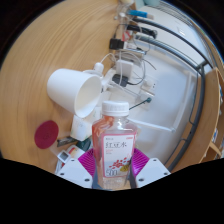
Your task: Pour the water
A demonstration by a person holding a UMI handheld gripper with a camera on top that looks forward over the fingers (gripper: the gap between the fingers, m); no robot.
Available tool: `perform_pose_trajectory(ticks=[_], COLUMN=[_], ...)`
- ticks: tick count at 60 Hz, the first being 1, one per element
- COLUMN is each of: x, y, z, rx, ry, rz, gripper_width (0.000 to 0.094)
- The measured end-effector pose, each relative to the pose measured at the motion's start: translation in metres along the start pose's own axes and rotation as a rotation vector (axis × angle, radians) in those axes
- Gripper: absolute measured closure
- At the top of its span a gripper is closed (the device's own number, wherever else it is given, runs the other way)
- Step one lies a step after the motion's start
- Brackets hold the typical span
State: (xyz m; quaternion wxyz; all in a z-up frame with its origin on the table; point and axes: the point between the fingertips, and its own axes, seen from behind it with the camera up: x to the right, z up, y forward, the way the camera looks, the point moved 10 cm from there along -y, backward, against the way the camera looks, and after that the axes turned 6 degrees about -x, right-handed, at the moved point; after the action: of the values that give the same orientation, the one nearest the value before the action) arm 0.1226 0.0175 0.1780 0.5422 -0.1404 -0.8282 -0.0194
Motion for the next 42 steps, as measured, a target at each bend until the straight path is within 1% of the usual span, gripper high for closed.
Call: perform_pose_trajectory(ticks=[7, 14, 25, 31, 38, 42], x=[0.0, 0.001, -0.003, 0.011, 0.031, 0.032], y=[0.008, 0.008, 0.01, 0.0, -0.019, -0.027], z=[0.003, 0.008, 0.007, 0.0, -0.02, -0.027], rx=[-0.022, -0.016, -0.012, 0.026, 0.074, 0.085], ry=[-0.124, -0.176, -0.13, 0.182, 0.753, 1.047], rz=[-0.026, -0.035, -0.006, 0.011, 0.108, 0.163], gripper_width=[0.0493, 0.0495, 0.0494, 0.0493, 0.0493, 0.049])
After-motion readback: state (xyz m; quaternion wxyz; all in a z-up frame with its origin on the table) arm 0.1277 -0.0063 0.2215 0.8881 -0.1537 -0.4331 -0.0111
